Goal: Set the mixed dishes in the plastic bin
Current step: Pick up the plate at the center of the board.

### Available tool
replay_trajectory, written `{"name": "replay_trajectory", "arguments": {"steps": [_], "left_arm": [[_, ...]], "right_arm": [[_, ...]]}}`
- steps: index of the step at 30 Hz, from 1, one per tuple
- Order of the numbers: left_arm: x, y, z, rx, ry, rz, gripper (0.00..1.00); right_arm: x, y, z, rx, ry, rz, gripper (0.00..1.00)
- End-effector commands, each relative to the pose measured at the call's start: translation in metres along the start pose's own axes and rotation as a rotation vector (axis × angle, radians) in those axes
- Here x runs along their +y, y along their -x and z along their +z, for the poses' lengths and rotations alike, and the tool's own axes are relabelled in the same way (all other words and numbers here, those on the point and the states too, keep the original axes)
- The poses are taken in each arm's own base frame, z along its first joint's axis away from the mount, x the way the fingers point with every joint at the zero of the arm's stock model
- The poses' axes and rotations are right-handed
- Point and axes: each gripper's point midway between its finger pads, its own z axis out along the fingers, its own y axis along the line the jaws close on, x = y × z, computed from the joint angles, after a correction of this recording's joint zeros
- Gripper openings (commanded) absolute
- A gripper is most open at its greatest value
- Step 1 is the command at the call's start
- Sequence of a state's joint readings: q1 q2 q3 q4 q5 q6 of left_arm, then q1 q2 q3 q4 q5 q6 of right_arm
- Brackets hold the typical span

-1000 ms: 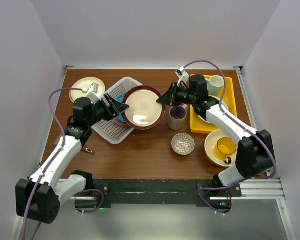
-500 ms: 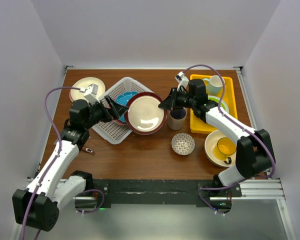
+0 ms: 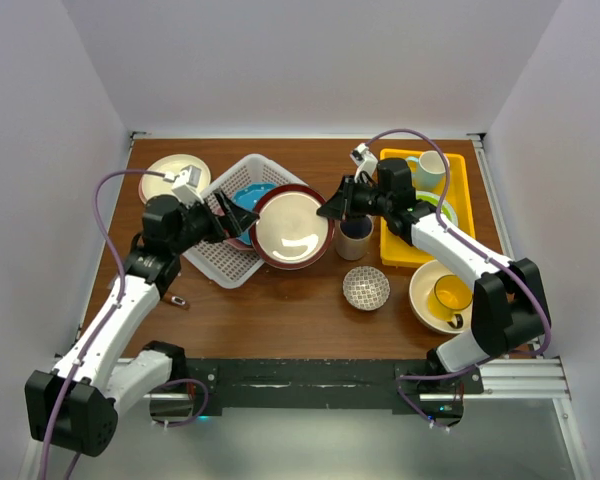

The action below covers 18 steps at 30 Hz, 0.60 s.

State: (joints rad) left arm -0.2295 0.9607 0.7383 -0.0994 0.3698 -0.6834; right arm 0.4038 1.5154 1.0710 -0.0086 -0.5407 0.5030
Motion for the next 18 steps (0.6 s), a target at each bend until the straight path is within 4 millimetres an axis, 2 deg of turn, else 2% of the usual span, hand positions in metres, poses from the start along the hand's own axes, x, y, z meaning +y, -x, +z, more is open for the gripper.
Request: {"name": "replay_trajectory", "arguments": {"steps": [1,12,18], "left_arm": [[-0.017,0.017,0.003,-0.033,-0.019,0.057,1.0],[0.003,-0.004,0.024,0.043,0.021,0.102,0.95],[0.0,-0.019,0.029,0.086,-0.044,0.099,0.81]], "right_arm": [[0.043,0.038,-0.014,-0.124,0.138,-0.079,0.0],[0.061,0.039,-0.022,-0.112,0.223,-0.113,0.0],[0.067,0.035,-0.024,-0.1,0.263,-0.125,0.0]]}}
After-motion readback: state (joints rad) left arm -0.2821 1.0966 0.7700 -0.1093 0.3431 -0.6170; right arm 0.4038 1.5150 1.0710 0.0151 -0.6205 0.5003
